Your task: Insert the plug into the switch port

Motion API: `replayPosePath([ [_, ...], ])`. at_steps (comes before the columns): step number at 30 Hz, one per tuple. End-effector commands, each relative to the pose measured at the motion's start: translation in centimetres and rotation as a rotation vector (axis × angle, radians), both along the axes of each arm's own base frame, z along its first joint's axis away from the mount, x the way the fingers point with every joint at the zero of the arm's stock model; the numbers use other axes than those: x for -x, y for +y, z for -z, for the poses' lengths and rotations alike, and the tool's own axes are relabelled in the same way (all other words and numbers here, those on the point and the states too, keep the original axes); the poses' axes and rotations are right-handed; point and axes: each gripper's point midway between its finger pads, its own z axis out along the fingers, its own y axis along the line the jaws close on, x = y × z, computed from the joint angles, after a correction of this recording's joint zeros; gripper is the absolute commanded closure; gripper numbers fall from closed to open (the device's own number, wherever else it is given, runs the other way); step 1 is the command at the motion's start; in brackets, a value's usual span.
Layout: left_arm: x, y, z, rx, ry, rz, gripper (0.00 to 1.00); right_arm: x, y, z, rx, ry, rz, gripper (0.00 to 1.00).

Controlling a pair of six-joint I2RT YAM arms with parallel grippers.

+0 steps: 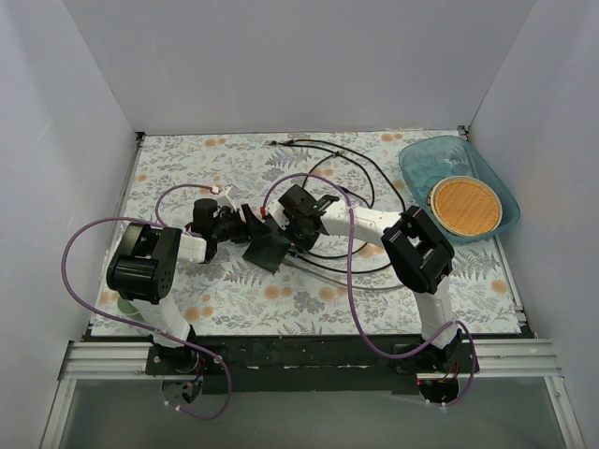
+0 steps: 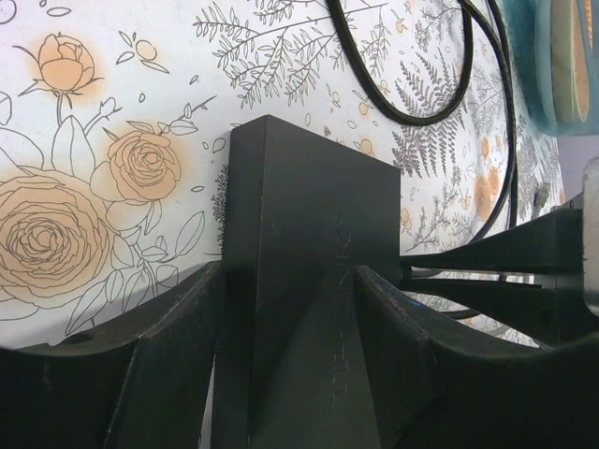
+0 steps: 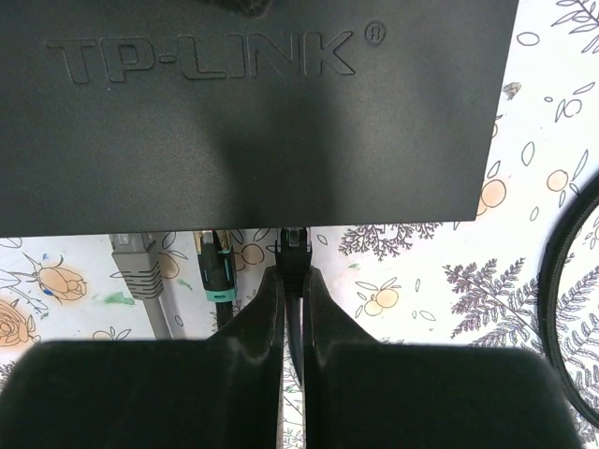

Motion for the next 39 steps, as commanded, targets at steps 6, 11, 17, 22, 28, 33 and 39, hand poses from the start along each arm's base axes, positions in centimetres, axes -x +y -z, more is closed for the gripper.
replayPosePath([
  [6,3.7,-4.4,-2.0,0.077,0.063,0.157,0.46,-3.2,7.0,-6.2,-0.307,-0.142,-0.007,0.99],
  [11,5.0,-5.7,-2.9,0.091,0.073,0.181,0.47,-3.3,7.5,-6.8,-0.338,-0.148,0.006,0.99],
  [17,6.2,-7.9,-3.5,0.093,0.103,0.239,0.47,-3.6,7.8,-7.4,-0.354,-0.165,0.011,0.99],
  [22,7.5,-8.8,-3.9,0.112,0.145,0.274,0.47,-4.1,7.9,-8.1,-0.363,-0.189,0.032,0.99],
  [28,9.1,-9.5,-4.7,0.147,0.163,0.307,0.47,-4.3,8.4,-8.8,-0.392,-0.198,0.034,0.99],
  [33,9.9,-10.3,-5.1,0.141,0.169,0.335,0.47,-4.4,8.6,-9.1,-0.409,-0.204,0.026,0.99],
  [39,10.5,-10.8,-4.4,0.138,0.218,0.34,0.47,-4.4,8.7,-10.4,-0.443,-0.232,0.022,0.99],
])
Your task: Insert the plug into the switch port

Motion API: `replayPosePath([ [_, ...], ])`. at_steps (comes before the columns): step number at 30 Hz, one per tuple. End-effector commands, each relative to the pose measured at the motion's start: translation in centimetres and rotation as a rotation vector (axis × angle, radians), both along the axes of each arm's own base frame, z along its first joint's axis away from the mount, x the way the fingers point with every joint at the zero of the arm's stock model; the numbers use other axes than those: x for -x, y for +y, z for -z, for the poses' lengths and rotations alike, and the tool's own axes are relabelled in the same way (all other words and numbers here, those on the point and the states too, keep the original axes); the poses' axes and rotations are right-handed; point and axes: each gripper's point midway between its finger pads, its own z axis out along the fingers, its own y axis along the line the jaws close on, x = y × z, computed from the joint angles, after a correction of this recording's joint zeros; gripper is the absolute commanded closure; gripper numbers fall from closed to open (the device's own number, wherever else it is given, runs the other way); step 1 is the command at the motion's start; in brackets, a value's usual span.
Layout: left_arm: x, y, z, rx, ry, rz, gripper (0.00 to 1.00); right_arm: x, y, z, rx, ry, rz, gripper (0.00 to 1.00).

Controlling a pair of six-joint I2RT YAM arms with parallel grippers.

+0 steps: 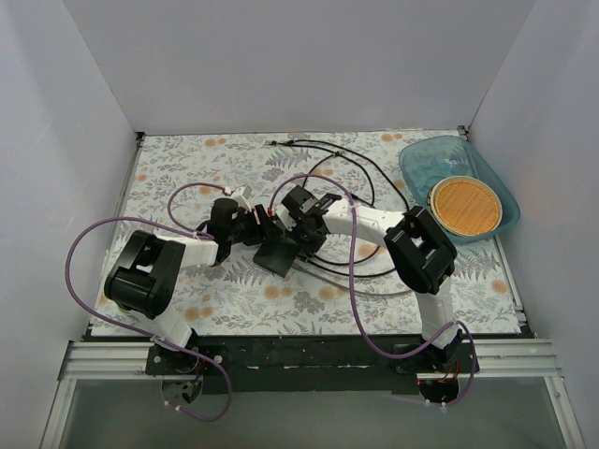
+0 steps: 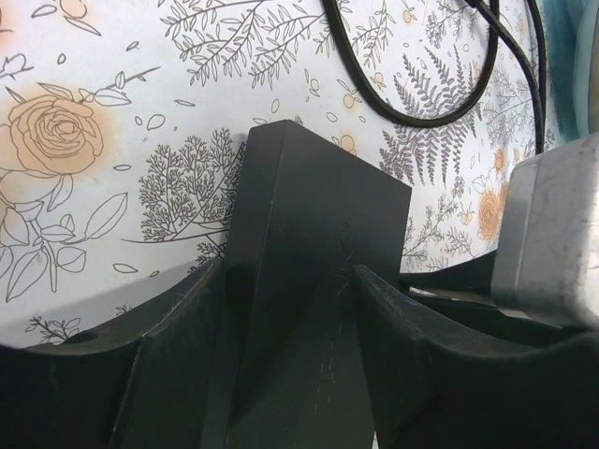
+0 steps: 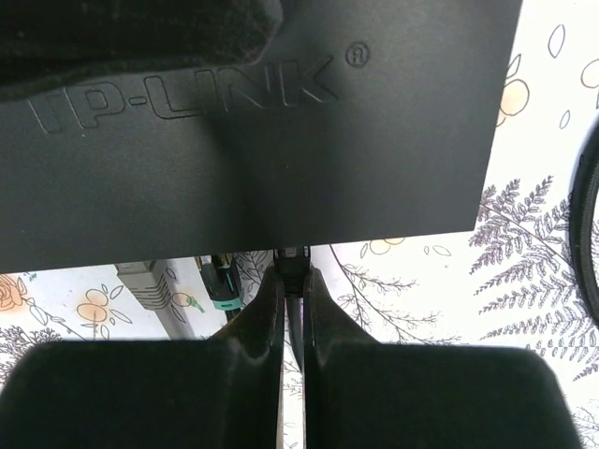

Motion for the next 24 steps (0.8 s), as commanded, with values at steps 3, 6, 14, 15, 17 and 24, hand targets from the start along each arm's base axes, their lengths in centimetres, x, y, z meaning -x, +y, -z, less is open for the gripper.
replayPosePath([
  [3,9.6,-7.3,-3.0,0.222,0.206,0.394,0.47,-5.8,11.2,-11.1,-0.518,-0.332,-0.063,0.99],
  [6,9.6,-6.9,-1.8,0.194,0.231,0.361,0.47,-5.9,11.3,-11.1,-0.515,-0.329,-0.062,0.99],
  [14,5.9,-3.9,-0.5,0.012,0.197,0.13,0.22,-3.8,10.4,-9.6,-0.514,-0.259,-0.089,0.91],
  [15,5.1,-3.8,-1.0,0.011,0.178,0.118,0.2,-3.4,10.2,-9.5,-0.51,-0.254,-0.091,0.88],
  [17,4.3,-3.1,-1.0,-0.006,0.186,0.08,0.18,-2.9,9.4,-8.6,-0.474,-0.234,-0.084,0.84],
  [24,2.1,1.4,-0.5,-0.03,0.239,-0.098,0.13,-2.6,6.3,-6.5,-0.339,-0.223,0.009,0.65],
])
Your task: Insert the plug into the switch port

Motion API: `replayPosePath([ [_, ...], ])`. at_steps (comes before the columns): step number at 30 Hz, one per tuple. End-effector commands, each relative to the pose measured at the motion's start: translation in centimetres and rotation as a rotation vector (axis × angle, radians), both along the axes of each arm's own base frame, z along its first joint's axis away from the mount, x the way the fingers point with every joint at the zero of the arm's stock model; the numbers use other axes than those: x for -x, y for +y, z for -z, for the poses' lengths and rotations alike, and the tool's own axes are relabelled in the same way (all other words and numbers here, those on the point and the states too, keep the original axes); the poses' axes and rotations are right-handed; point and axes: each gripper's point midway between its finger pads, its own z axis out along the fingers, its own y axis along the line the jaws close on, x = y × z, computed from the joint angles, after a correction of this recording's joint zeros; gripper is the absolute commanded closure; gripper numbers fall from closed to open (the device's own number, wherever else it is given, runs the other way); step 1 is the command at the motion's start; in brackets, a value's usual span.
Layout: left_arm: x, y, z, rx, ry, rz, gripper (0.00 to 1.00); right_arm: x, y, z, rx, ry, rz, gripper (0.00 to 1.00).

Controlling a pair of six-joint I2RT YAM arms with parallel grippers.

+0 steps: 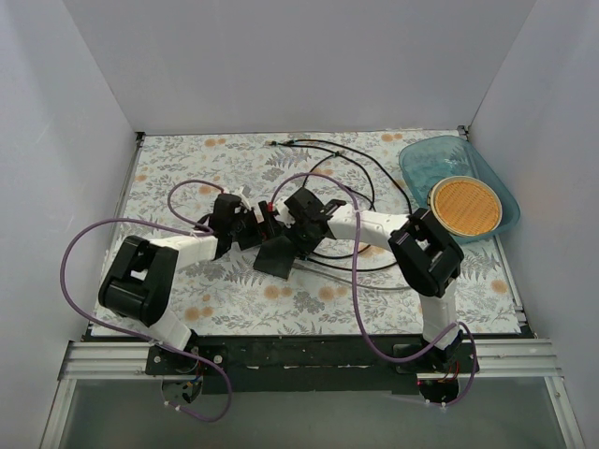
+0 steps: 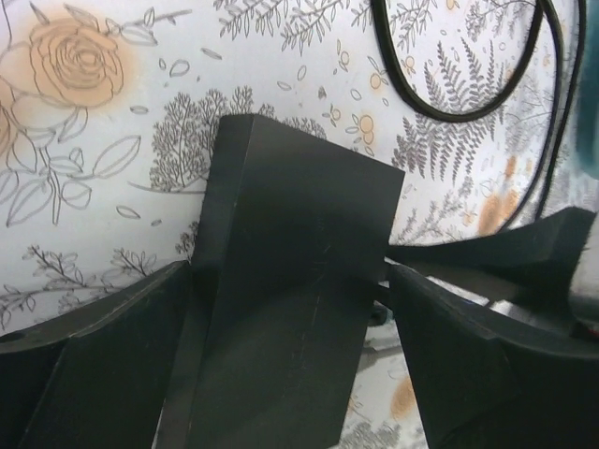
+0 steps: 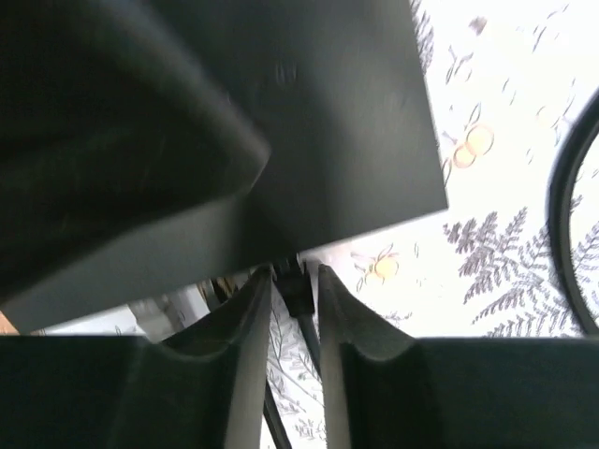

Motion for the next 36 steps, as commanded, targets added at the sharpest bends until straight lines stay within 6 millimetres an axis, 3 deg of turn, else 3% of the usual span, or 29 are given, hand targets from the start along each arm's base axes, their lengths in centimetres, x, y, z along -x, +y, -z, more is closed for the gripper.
replayPosePath([
  [1,1.1,1.8,-0.5,0.038,0.099,-0.04,0.12,-1.6,4.9,-6.2,-0.215,-0.161,-0.034,0.58],
  [7,-0.6,4.5,-2.3,-0.052,0.033,-0.09,0.08,-2.3,2.9,-7.4,-0.166,-0.224,0.035,0.3],
  [11,-2.2,5.4,-4.4,-0.093,-0.017,-0.111,0.05,-2.9,2.4,-9.4,-0.149,-0.263,0.046,0.22],
  [14,-4.0,5.9,-7.1,-0.106,-0.072,-0.134,0.03,-4.4,1.8,-11.3,-0.149,-0.324,0.095,0.19],
  [18,-6.7,6.0,-12.4,-0.08,-0.174,-0.159,0.02,-7.8,0.1,-13.2,-0.193,-0.33,0.211,0.19],
  [19,-6.9,5.9,-13.0,-0.078,-0.179,-0.156,0.02,-8.8,0.1,-14.2,-0.227,-0.33,0.242,0.19],
  [22,-8.0,5.6,-15.1,-0.06,-0.208,-0.162,0.02,-11.1,-0.7,-14.2,-0.257,-0.296,0.291,0.14],
  [23,-8.3,5.6,-15.5,-0.056,-0.213,-0.166,0.02,-12.0,-0.6,-15.2,-0.282,-0.293,0.321,0.12],
  [24,-8.5,5.5,-15.4,-0.055,-0.207,-0.168,0.02,-13.1,-1.1,-14.0,-0.262,-0.277,0.348,0.11],
  [28,-9.1,5.3,-15.8,-0.028,-0.186,-0.192,0.02,-16.2,-0.8,-13.0,-0.263,-0.238,0.399,0.1],
  [29,-9.0,5.2,-15.5,-0.019,-0.173,-0.199,0.02,-17.0,-0.6,-10.7,-0.229,-0.209,0.41,0.1],
  [30,-8.7,5.2,-15.4,-0.014,-0.169,-0.199,0.02,-18.2,-0.4,-12.1,-0.238,-0.23,0.43,0.1],
  [31,-8.6,5.2,-15.5,-0.011,-0.172,-0.198,0.02,-19.0,-0.2,-11.8,-0.226,-0.232,0.44,0.1],
  [32,-8.1,5.3,-14.7,-0.014,-0.155,-0.198,0.02,-19.8,-0.3,-9.7,-0.195,-0.207,0.457,0.11],
  [33,-7.9,5.4,-14.5,-0.017,-0.154,-0.2,0.02,-20.8,0.0,-11.1,-0.22,-0.224,0.482,0.11],
  [36,-7.1,5.6,-13.8,-0.018,-0.154,-0.196,0.02,-22.8,-0.8,-10.4,-0.257,-0.202,0.556,0.14],
])
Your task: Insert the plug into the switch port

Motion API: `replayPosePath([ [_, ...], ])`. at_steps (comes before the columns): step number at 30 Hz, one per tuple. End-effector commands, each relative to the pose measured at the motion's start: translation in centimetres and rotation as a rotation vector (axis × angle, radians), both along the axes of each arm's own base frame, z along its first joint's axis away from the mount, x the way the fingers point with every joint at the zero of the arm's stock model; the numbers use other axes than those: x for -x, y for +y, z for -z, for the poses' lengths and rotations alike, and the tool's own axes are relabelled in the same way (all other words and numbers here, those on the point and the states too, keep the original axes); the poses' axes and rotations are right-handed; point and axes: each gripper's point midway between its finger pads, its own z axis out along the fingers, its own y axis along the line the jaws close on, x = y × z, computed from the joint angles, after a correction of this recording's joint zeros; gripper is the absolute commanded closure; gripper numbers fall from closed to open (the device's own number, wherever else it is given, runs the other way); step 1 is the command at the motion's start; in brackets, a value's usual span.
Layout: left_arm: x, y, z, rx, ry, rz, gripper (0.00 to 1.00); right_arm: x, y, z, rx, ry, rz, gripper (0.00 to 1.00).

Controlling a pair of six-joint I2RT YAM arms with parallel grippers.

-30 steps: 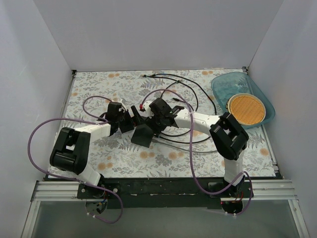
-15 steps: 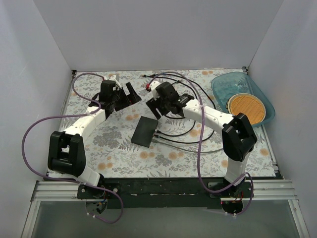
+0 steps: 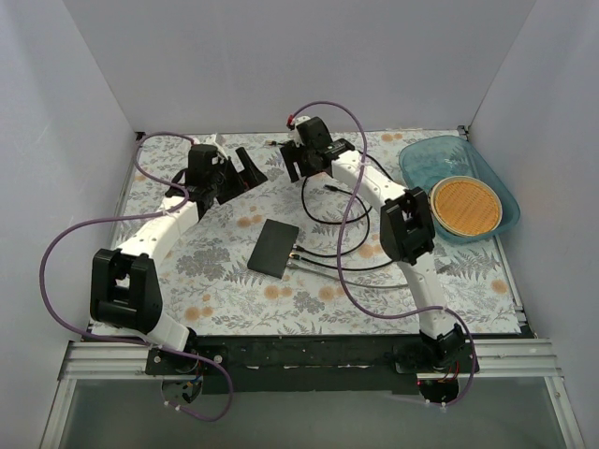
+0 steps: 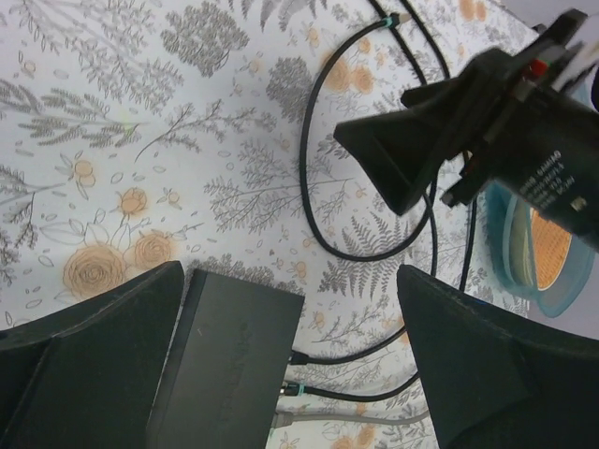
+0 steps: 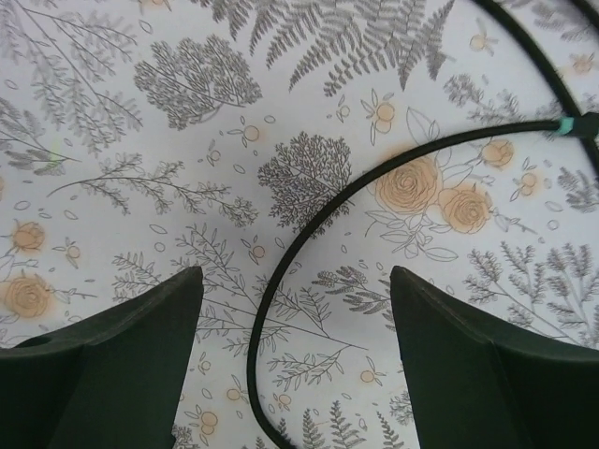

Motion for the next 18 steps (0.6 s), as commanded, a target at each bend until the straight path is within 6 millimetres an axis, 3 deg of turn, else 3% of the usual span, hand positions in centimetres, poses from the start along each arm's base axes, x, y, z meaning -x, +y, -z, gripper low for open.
replayPosePath([
  [1,1.6,0.4,0.3,0.006,0.005,-0.006,0.02,-1.6,-1.4,-0.6,-0.07,0.044,0.109,0.15],
  [5,2.1,0.1,1.3,0.012,0.028,0.014,0.02,-3.4,-3.9,-0.7,-0.166,0.061,0.194,0.16],
  [10,2.5,-0.3,1.6,0.031,0.023,0.043,0.02,-5.4,-4.3,-0.1,-0.233,0.086,0.217,0.18],
  [13,2.6,-0.4,1.5,0.034,0.009,0.048,0.02,-6.2,-4.7,2.3,-0.24,0.122,0.247,0.18],
  [18,2.9,-0.8,0.6,0.058,-0.025,0.075,0.02,-7.3,-4.5,3.5,-0.288,0.114,0.283,0.21],
])
